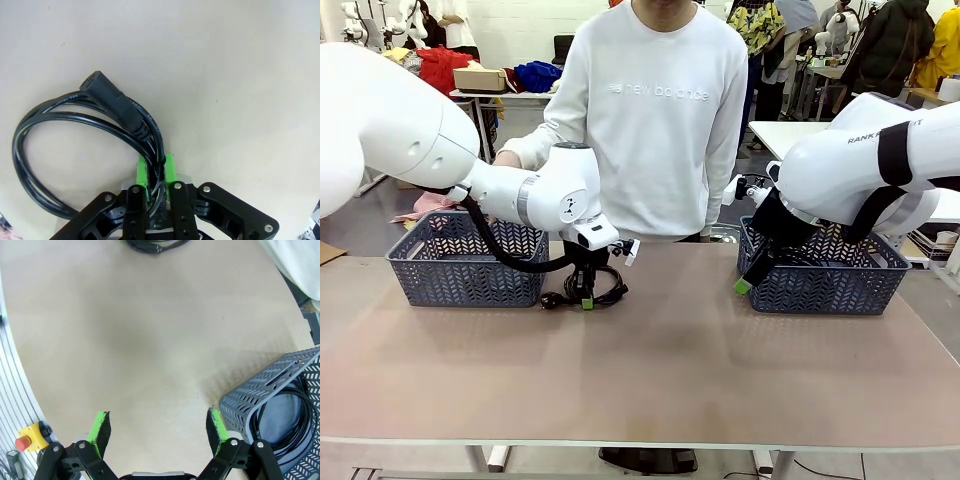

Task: Organize the cables according to human instructions.
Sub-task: Pick up a bundle of cables and place it in the basket indicated by the human.

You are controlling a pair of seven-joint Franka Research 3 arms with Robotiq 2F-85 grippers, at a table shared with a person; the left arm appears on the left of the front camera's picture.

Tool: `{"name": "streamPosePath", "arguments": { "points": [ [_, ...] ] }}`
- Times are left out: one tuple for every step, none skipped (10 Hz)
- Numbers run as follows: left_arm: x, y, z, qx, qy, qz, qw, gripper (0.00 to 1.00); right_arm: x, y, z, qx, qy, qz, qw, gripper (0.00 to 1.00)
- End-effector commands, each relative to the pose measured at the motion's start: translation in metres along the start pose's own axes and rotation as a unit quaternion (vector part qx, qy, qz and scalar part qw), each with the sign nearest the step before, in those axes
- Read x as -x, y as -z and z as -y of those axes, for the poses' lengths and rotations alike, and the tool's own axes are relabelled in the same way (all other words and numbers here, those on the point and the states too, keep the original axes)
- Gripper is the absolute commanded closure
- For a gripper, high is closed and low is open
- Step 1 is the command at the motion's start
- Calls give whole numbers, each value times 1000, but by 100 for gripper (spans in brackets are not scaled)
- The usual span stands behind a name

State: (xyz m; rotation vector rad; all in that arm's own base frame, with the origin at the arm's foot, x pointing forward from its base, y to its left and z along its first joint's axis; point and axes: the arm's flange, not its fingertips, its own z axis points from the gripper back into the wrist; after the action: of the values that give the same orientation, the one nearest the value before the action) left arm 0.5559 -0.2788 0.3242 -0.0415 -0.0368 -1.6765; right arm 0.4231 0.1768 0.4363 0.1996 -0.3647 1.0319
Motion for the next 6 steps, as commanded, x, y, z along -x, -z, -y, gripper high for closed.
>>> {"name": "streamPosePath", "arguments": {
  "points": [
    [-4, -29, 10, -22, 12, -14, 1000, 100, -2, -1, 1, 1, 1, 2, 1000, 0],
    [-8, -48, 12, -28, 16, -15, 999, 100, -2, -1, 1, 1, 1, 2, 1000, 0],
    [-8, -71, 13, -32, 18, -19, 999, 100, -2, -1, 1, 1, 1, 2, 1000, 0],
    [-6, -92, 13, -40, 21, -23, 999, 100, -2, -1, 1, 1, 1, 2, 1000, 0],
    [-4, -110, 13, -49, 27, -23, 998, 100, -2, -1, 1, 1, 1, 2, 1000, 0],
    [0, -130, 12, -65, 24, -31, 997, 100, -2, -1, 1, 1, 1, 2, 1000, 0]
  ]
}}
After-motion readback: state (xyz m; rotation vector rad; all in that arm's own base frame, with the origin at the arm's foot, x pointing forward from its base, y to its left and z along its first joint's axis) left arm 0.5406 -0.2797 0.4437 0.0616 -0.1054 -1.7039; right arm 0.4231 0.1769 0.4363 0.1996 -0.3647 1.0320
